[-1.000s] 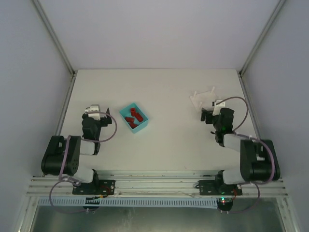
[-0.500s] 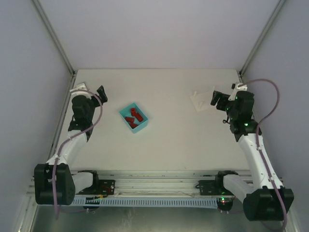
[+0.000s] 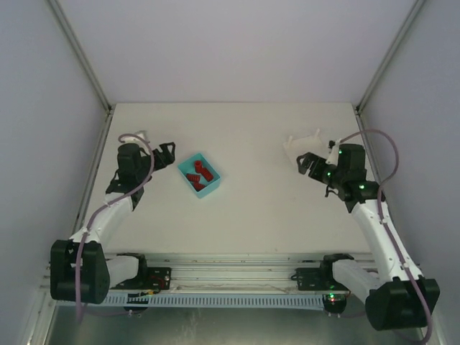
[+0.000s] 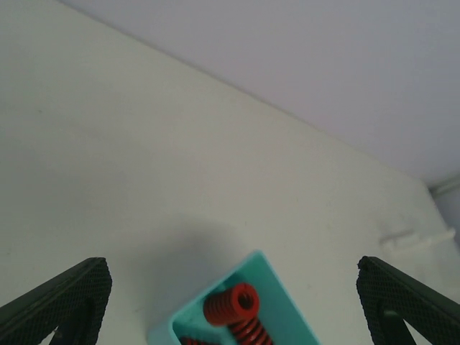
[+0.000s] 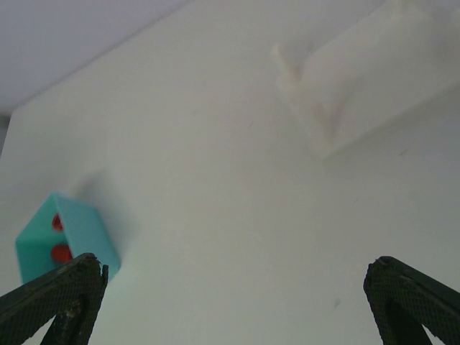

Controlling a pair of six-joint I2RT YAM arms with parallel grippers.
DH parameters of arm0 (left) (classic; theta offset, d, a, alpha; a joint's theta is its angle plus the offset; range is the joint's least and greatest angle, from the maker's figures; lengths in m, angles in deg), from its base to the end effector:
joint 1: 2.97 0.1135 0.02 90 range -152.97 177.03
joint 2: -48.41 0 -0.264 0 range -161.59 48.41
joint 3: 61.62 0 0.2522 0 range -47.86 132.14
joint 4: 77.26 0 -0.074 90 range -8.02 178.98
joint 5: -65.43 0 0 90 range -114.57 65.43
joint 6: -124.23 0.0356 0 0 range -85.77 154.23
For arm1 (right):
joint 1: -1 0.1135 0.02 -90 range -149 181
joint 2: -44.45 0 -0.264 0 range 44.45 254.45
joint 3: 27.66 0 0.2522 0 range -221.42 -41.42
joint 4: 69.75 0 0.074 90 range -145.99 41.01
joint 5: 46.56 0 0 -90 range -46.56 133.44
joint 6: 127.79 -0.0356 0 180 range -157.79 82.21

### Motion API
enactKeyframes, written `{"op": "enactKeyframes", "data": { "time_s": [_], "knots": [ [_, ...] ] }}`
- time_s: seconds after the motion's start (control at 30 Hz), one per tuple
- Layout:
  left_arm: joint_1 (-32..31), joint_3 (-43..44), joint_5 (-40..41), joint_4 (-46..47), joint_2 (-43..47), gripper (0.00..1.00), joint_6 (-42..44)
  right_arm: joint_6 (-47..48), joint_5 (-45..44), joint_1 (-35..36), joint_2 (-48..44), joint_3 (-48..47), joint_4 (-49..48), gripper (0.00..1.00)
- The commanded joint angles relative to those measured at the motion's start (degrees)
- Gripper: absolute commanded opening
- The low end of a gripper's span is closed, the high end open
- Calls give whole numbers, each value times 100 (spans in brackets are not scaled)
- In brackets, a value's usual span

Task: Install the large spring

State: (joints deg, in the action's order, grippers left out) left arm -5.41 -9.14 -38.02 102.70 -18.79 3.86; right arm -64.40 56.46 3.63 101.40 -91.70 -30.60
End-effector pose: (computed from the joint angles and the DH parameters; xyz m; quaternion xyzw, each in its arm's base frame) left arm 0.2661 -0.0196 0.2651 -0.1205 0.7806 -0.2602 0.5553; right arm 0.2178 0.0180 0.3082 0.1269 0.8617 0.2174 0.4406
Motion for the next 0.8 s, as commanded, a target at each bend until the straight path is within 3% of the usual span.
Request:
{"op": "enactKeyframes", "data": {
  "time_s": [0.0, 0.27, 0.5, 0.77],
  "knots": [
    [-649, 280, 335, -350, -119, 90, 656, 114, 72, 641, -100, 378, -127, 99],
    [-1676, 819, 1791, -954, -965, 62, 1519, 599, -1486, 2122, -195, 747, -827, 99],
    [-2107, 1330, 2233, -1289, -1849, 45, 1948, 629, -1965, 2394, 9, 1097, -1356, 99],
    [-2184, 1408, 2112, -1221, -2341, 43, 2012, 657, -2150, 2502, 284, 1101, -1469, 99]
  ]
}}
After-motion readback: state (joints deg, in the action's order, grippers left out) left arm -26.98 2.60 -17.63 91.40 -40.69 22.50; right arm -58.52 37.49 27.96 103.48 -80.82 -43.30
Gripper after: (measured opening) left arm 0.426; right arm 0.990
